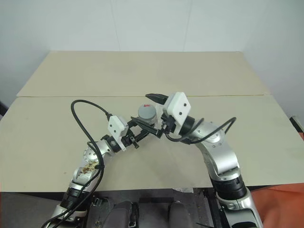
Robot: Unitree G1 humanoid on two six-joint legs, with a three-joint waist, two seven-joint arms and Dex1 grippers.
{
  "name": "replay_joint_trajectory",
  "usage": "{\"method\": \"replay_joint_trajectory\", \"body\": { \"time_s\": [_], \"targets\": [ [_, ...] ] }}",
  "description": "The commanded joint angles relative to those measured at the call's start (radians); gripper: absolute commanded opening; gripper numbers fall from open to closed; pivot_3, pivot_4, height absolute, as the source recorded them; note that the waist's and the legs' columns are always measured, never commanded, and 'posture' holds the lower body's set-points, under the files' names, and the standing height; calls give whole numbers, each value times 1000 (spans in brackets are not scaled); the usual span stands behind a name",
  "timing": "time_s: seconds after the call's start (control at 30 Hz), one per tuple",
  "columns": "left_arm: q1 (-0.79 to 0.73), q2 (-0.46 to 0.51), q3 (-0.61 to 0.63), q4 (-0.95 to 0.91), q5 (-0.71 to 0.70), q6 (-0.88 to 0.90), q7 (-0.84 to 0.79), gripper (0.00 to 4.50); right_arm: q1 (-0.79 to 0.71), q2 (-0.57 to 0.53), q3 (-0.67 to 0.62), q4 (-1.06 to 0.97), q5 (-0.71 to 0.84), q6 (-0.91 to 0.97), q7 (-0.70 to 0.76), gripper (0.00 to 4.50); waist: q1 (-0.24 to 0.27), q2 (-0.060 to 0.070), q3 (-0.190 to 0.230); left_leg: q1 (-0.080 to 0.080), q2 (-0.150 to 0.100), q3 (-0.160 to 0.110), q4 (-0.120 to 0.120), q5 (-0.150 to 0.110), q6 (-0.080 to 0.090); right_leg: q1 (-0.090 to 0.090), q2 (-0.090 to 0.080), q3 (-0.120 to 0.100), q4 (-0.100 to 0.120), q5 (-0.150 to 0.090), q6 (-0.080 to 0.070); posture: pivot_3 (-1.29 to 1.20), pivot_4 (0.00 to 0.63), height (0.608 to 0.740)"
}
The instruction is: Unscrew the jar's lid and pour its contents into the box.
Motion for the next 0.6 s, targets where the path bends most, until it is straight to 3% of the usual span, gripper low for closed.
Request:
{"method": "replay_joint_trajectory", "body": {
  "time_s": [0.03,0.27,0.6],
  "targets": [
    [-15,-6,-3,-33,-7,-23,1,1921,-35,17,-4,28,-26,-30,-26,4438,1,0,0,0,0,0,0,0,0,0,0,0,0,0,0,0,150,740],
    [-4,-2,-1,-42,-8,-22,7,1921,-44,35,-12,72,-51,-23,-38,4438,-3,0,0,0,0,0,0,0,0,0,0,0,0,0,0,0,150,740],
    [-3,3,8,-32,-12,-27,8,1921,18,-21,-56,21,-42,-17,-30,4438,-3,0,0,0,0,0,0,0,0,0,0,0,0,0,0,0,150,740]
  ]
}}
